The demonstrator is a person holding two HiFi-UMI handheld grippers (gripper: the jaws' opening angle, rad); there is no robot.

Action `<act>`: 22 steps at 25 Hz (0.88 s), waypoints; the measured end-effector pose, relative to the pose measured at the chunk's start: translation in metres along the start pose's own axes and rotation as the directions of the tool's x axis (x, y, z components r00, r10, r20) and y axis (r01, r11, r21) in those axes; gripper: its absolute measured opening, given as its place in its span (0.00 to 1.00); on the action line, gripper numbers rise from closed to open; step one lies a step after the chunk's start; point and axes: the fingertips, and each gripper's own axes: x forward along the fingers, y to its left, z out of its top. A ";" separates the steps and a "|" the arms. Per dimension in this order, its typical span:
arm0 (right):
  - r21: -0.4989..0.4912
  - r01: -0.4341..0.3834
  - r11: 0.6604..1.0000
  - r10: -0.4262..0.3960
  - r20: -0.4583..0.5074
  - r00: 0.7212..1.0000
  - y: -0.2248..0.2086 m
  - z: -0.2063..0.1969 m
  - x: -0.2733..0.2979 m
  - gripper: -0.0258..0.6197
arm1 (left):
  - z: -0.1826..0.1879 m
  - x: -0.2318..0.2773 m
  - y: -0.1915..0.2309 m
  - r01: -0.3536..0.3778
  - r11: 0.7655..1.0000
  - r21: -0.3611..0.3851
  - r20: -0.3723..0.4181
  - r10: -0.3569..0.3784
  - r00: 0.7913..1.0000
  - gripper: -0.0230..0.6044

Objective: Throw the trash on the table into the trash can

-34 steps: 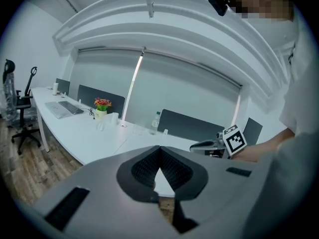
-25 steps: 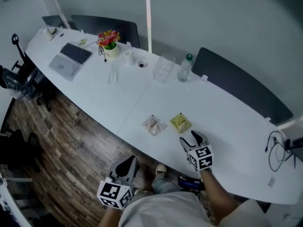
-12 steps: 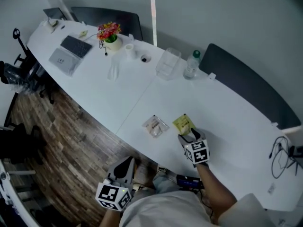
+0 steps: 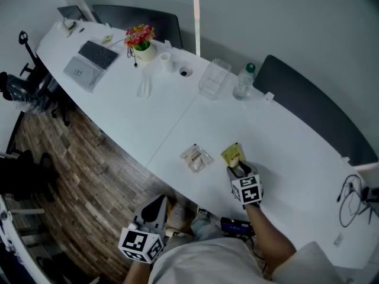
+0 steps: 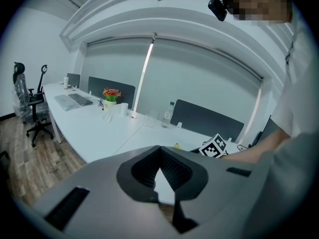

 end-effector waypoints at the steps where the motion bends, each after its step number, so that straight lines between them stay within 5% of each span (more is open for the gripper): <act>1: -0.004 0.001 1.000 -0.001 -0.004 1.000 0.000 -0.001 -0.001 0.38 | 0.000 0.000 0.000 0.001 1.000 0.001 0.002 -0.001 1.000 0.04; 3: -0.011 0.008 1.000 -0.009 -0.005 1.000 -0.001 -0.001 -0.002 0.29 | -0.001 0.001 0.000 0.003 1.000 0.002 0.005 -0.003 1.000 0.04; 11: -0.031 0.021 0.999 -0.020 0.023 1.000 -0.003 0.008 -0.011 0.19 | -0.001 -0.003 -0.003 0.006 1.000 0.004 0.008 -0.006 1.000 0.04; 22: -0.115 0.024 0.993 -0.014 0.087 0.996 0.009 0.029 -0.040 0.19 | -0.006 -0.031 0.003 -0.020 1.000 -0.004 0.050 0.020 0.999 0.04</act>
